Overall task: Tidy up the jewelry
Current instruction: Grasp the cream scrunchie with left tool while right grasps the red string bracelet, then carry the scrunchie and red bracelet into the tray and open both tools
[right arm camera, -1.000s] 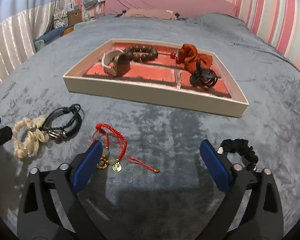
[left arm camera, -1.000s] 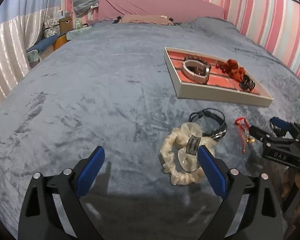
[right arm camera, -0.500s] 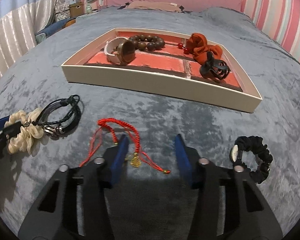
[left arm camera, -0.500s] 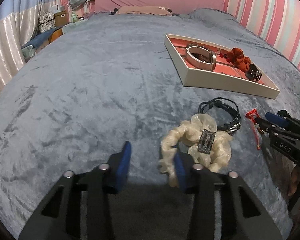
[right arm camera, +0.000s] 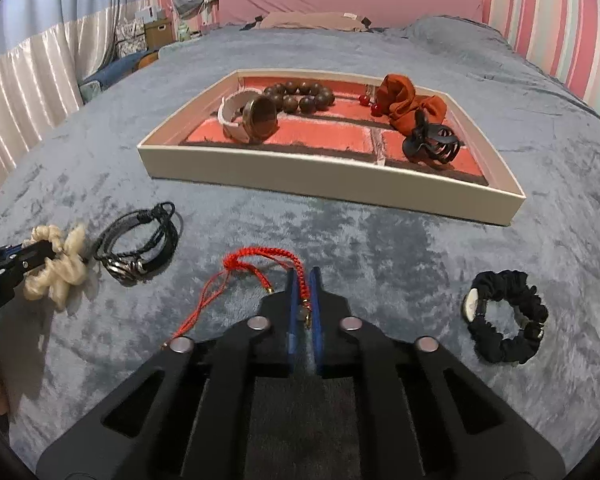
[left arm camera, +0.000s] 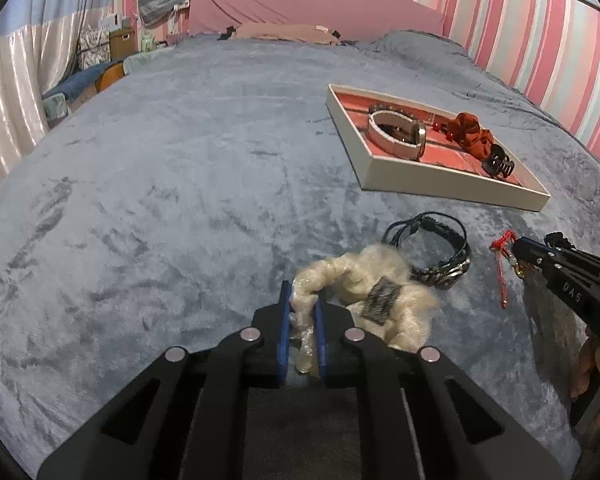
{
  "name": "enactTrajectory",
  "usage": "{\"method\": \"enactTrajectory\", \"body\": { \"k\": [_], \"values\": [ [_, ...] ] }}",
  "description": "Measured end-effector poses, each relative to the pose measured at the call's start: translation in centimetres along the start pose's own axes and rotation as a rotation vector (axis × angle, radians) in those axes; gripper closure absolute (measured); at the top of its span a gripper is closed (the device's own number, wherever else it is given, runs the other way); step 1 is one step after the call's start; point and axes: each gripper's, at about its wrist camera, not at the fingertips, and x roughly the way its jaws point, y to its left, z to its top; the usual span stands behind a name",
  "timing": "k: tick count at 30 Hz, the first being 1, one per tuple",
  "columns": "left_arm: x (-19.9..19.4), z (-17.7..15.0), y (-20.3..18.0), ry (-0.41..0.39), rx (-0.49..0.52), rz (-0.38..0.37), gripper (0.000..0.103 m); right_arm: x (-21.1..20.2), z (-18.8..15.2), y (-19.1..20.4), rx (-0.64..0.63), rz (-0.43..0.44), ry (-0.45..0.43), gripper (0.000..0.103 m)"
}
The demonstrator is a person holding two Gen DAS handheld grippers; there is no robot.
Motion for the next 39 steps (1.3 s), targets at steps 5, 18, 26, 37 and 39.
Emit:
{"method": "enactTrajectory", "body": {
  "k": [5,18,26,37,39],
  "values": [
    [-1.6,1.8,-0.5,-0.064,0.002,0.0,0.092,-0.5,0.6,-0.6,0.007,0.02,-0.021,0.099],
    [-3.4,7.9,-3.4,-0.161,0.009,-0.023,0.092,-3.4,5.4,-2.4,0.005,0.053,-0.129,0.099],
    [-2.5,13.7,-6.3,-0.195,0.025,-0.046,0.092,-4.0,10.5,-5.6,0.013,0.038,-0.182,0.099],
    [5.5,20.6,-9.8,-0.134,0.025,-0.044,0.092,0.7,15.9,-9.9,0.029,-0.031,-0.176,0.099],
    [7.6,21.4,-10.5,-0.114,0.032,-0.034,0.092,2.1,16.2,-10.4,0.033,-0.041,-0.167,0.099]
  ]
}}
